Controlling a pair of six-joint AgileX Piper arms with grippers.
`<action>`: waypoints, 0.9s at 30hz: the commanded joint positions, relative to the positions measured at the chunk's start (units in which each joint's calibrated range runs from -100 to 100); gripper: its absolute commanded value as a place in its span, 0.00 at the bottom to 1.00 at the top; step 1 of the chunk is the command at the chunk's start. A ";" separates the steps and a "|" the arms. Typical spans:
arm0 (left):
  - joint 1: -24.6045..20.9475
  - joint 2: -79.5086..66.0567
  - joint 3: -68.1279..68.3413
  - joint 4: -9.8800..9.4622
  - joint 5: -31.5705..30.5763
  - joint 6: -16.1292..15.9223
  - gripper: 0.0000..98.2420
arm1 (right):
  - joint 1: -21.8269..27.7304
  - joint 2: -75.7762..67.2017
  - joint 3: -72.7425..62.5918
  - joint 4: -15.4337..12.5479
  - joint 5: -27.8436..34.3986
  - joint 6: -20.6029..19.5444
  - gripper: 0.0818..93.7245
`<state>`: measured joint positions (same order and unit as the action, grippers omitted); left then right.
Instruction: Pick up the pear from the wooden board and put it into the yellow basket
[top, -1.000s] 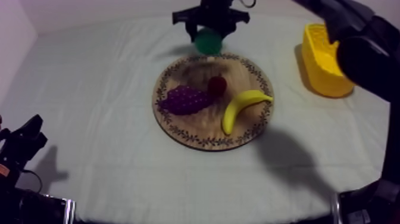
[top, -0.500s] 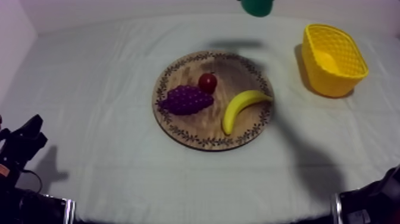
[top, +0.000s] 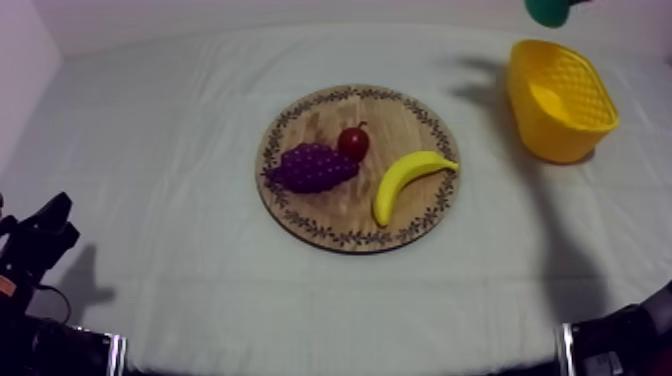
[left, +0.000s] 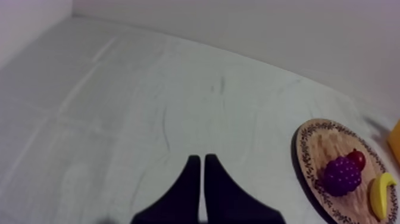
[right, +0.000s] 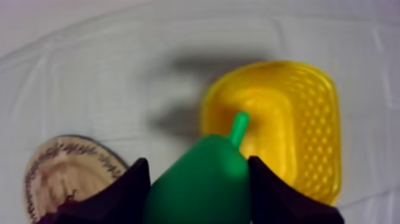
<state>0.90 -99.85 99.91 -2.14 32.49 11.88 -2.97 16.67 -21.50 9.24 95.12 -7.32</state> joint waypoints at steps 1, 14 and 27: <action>0.00 0.02 -0.02 0.01 0.00 0.01 0.00 | 3.61 0.56 0.41 0.11 -0.90 0.50 0.34; 0.00 0.02 -0.02 0.01 0.00 0.01 0.00 | 9.42 5.36 9.08 0.67 -8.16 2.40 0.36; 0.00 0.02 -0.02 0.01 0.00 0.01 0.00 | 7.96 5.36 25.28 1.12 -15.92 3.87 0.58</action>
<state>0.90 -99.85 99.91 -2.14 32.49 11.88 4.97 22.71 2.81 10.14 79.19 -3.53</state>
